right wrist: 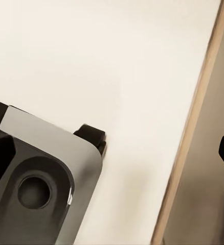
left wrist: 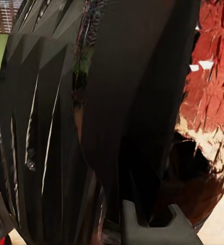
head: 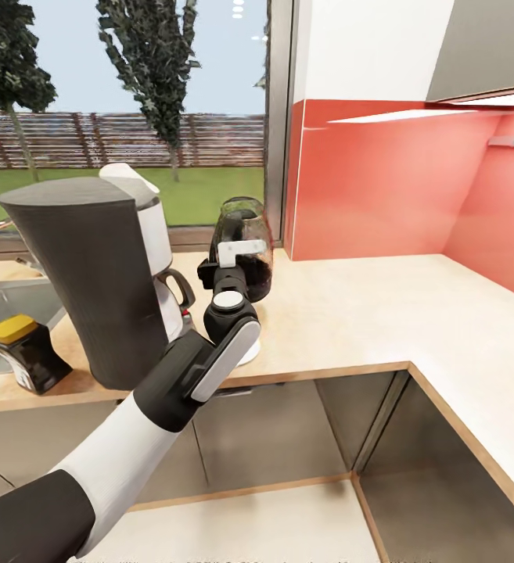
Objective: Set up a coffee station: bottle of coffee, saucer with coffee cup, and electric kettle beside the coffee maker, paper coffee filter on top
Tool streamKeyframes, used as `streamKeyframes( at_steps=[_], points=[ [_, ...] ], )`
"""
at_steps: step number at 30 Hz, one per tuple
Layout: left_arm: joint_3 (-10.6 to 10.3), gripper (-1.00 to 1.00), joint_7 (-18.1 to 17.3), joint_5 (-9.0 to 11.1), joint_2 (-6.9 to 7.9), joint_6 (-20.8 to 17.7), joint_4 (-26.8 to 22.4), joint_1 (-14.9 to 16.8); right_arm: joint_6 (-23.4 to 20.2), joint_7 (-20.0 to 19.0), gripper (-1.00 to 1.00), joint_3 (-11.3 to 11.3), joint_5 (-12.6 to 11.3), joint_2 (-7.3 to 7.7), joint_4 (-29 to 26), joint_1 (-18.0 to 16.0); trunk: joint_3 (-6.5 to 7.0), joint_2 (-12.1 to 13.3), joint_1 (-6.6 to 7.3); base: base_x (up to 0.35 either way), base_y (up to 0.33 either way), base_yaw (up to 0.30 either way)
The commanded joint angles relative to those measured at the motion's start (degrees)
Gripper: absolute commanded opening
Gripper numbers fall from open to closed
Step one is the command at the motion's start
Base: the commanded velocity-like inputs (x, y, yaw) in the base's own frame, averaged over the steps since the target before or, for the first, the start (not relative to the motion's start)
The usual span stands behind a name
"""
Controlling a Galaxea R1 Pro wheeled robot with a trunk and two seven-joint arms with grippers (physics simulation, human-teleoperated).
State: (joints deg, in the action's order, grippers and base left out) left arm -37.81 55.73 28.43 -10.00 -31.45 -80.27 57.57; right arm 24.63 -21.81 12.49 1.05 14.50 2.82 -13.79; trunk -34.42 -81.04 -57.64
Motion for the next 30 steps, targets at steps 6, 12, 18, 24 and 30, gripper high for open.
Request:
streamKeyframes(
  at_steps=[6,12,18,24,30],
  points=[
    [-0.12,-1.00,0.43,-0.02,0.00,-0.28,-0.07,0.08,0.41,-0.08,1.00,0.08,0.09,0.00,0.20,-0.09,-0.58,-0.04,0.00,0.000,0.000,0.000],
    [-0.10,-1.00,0.45,-0.02,0.00,-0.28,-0.07,0.08,0.42,-0.08,1.00,0.08,0.09,0.00,0.20,-0.08,-1.10,-0.04,0.00,0.000,0.000,0.000],
    [-0.12,-1.00,0.44,-0.02,0.00,-0.28,-0.07,0.07,0.41,-0.08,1.00,0.08,0.09,0.00,0.23,-0.09,-1.58,-0.04,0.00,0.000,0.000,0.000],
    [-0.08,-1.00,0.46,-0.03,0.00,-0.28,-0.07,0.08,0.42,-0.08,1.00,0.08,0.09,0.00,0.21,-0.09,-2.06,-0.04,0.00,0.000,0.000,0.000],
    [-0.08,-1.00,0.44,-0.01,0.00,-0.28,-0.07,0.00,0.40,-0.08,1.00,0.08,0.09,0.00,0.22,-0.09,-2.23,-0.04,0.00,0.000,0.000,0.000]
  ],
)
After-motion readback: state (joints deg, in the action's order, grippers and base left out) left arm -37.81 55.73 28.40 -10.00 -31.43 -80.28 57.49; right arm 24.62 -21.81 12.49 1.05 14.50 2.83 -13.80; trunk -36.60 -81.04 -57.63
